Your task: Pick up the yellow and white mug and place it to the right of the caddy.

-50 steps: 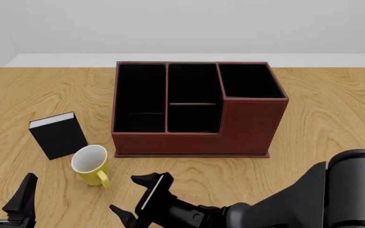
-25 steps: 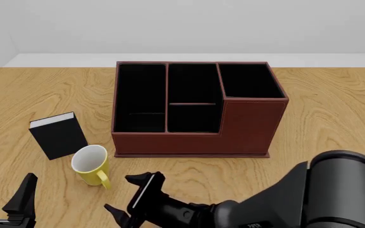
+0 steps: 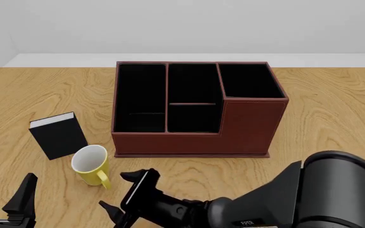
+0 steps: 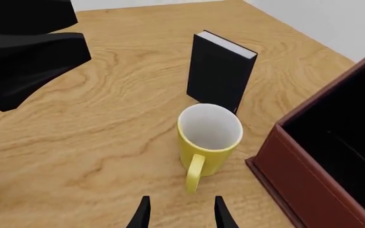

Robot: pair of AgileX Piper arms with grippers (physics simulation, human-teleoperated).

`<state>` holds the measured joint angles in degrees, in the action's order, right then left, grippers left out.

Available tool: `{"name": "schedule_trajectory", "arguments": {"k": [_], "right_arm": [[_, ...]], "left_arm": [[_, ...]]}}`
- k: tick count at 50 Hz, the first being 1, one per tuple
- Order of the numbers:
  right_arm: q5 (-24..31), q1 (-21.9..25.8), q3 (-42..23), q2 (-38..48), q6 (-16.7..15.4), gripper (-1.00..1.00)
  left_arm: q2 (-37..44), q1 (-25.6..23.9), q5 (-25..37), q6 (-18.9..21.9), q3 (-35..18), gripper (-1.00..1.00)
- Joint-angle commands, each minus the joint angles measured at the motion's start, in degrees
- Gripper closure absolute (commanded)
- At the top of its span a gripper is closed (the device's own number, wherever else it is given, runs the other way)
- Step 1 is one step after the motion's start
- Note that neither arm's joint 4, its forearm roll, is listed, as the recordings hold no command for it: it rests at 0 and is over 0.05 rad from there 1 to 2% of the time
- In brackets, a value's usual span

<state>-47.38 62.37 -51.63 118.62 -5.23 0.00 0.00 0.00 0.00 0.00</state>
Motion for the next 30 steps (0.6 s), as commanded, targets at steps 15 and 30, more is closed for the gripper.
{"name": "schedule_trajectory", "arguments": {"k": [15, 30], "right_arm": [[0.8, -1.4, -2.6, 2.0, -0.9, -1.00], [1.4, -1.6, -4.2, 3.3, -0.7, -1.00]], "left_arm": [[0.0, 0.0, 0.0, 0.0, 0.0, -1.00], [0.0, 0.0, 0.0, 0.0, 0.0, -1.00]]}}
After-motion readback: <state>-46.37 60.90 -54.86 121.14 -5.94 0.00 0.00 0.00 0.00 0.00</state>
